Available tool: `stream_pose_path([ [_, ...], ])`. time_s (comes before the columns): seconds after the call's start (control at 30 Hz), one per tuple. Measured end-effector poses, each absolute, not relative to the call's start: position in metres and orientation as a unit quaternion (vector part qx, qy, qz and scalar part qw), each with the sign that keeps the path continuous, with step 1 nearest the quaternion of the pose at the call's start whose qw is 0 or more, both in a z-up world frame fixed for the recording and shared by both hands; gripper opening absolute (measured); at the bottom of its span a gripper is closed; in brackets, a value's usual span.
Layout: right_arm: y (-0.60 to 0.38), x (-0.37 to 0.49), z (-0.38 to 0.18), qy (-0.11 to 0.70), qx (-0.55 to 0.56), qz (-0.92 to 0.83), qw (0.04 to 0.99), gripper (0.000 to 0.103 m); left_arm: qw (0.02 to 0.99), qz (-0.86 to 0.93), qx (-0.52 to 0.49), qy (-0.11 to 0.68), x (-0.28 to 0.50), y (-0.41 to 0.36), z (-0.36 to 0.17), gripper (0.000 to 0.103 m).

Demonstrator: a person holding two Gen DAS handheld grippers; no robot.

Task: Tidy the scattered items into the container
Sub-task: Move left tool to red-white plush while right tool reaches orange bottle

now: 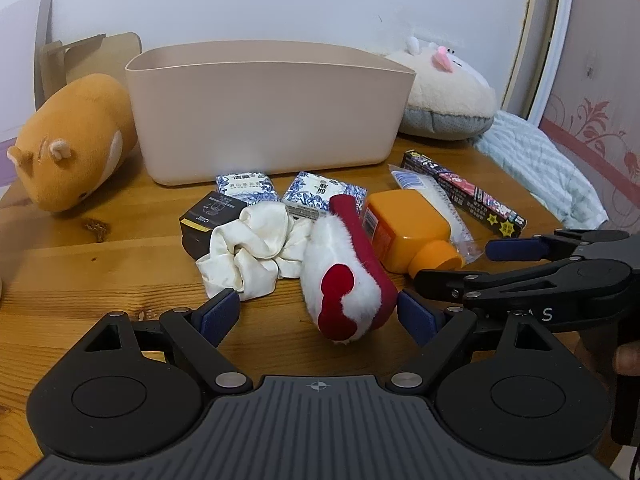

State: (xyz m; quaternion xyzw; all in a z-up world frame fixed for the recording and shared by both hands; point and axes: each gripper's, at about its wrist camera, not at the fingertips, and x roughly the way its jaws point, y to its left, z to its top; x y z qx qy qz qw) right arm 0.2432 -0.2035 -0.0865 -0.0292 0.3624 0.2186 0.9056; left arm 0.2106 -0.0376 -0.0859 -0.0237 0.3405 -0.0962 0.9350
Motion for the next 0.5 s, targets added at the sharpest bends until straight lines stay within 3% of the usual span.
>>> stream_pose_path([
  [0.5, -0.197, 0.231, -0.077, 0.312, -0.065, 0.216, 0.923, 0.092, 0.938, -0.103, -0.029, 0.330, 0.205, -0.029, -0.083, 0.087],
])
